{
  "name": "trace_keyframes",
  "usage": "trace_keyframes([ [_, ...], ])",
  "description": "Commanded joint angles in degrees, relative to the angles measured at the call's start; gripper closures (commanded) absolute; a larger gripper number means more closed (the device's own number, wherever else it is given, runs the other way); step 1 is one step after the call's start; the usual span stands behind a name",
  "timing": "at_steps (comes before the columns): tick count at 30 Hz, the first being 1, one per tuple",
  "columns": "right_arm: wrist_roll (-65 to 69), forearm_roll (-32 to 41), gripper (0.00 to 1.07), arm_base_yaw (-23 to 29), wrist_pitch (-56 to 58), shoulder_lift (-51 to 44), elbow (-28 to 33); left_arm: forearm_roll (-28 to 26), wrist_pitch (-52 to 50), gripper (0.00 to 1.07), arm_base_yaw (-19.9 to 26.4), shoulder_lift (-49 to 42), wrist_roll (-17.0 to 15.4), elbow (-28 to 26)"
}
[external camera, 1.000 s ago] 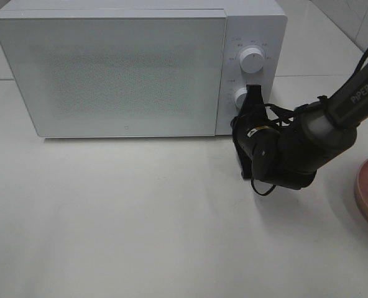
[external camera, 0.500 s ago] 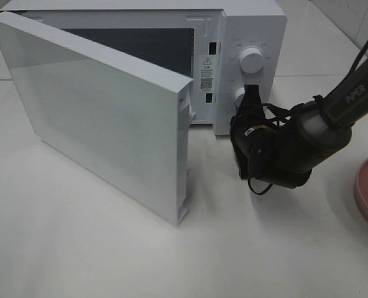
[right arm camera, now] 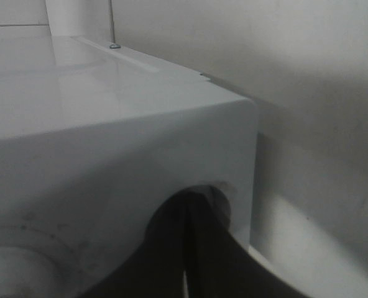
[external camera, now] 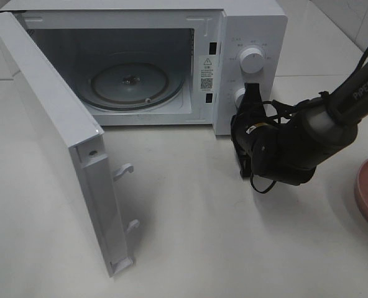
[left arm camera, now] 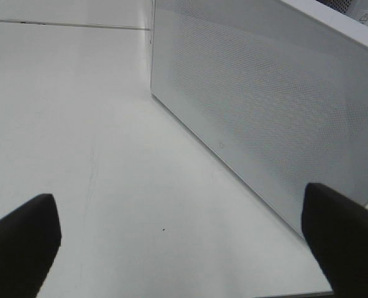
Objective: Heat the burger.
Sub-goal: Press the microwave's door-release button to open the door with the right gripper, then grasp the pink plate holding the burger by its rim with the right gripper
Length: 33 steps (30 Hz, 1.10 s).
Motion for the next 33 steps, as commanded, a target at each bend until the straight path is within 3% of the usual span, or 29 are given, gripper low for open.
trace_keyframes([
  [1, 2.52, -2.69, 1.07, 0.97, -5.96, -1.78, 0.63, -0.46, -0.57, 0.09, -0.17, -1.38, -0.06, 0.29],
  [22, 1.43, -3.15, 1.07, 2.75, -0.97, -11.86, 14.78, -0.46, -0.57, 0.09, -0.17, -1.38, -0.06, 0.29],
  [33, -11.17, -3.15, 1.07, 2.58, 10.08, -22.8, 21.66, -0.46, -0.57, 0.09, -0.17, -1.38, -0.06, 0.29],
])
